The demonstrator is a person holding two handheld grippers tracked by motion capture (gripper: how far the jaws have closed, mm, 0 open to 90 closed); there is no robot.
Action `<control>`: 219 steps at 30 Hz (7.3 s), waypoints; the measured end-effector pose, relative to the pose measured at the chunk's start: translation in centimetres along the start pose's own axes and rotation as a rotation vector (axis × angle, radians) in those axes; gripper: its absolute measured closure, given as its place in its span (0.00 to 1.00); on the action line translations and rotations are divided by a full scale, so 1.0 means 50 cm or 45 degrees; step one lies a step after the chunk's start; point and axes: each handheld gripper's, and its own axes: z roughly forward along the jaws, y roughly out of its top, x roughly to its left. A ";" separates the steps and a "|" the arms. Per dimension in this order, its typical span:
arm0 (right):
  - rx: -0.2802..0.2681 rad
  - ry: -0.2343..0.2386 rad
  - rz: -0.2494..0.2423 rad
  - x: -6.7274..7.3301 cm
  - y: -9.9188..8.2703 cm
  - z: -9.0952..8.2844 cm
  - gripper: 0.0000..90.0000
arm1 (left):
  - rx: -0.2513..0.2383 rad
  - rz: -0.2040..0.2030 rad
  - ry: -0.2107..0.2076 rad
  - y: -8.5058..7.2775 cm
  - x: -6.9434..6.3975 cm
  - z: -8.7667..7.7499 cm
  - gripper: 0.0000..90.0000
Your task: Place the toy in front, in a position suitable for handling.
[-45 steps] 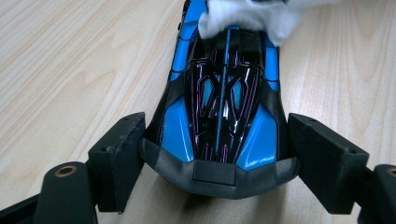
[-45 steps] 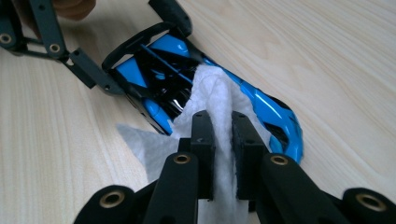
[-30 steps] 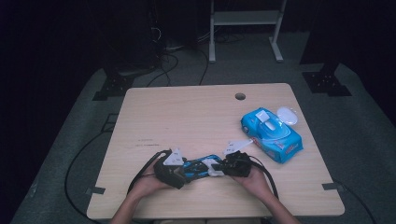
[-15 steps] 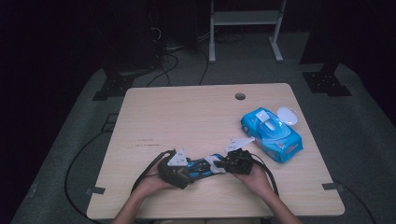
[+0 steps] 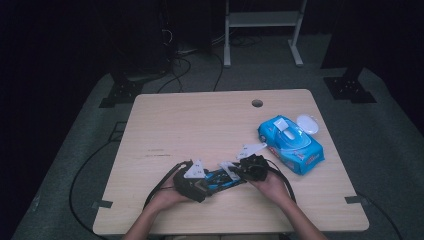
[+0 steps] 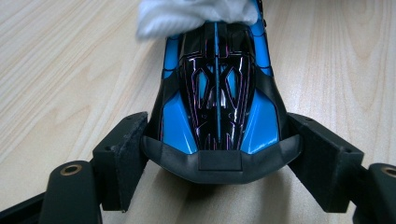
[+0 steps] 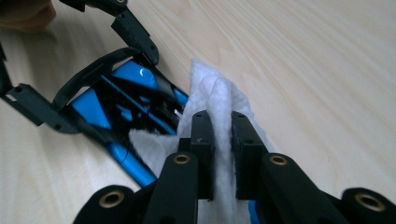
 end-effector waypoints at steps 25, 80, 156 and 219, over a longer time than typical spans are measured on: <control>0.025 -0.065 0.155 -0.055 -0.072 -0.035 0.91 | 0.006 0.014 -0.016 -0.002 0.005 -0.001 0.27; -0.045 0.201 0.067 0.044 -0.026 -0.022 0.90 | 0.005 -0.003 -0.023 -0.003 0.004 0.005 0.27; -0.059 0.069 -0.012 0.063 0.042 0.051 0.91 | 0.012 0.003 -0.016 -0.004 0.003 0.004 0.27; -0.020 0.200 -0.022 0.097 0.019 0.018 0.91 | 0.021 0.011 -0.016 -0.005 0.003 0.010 0.27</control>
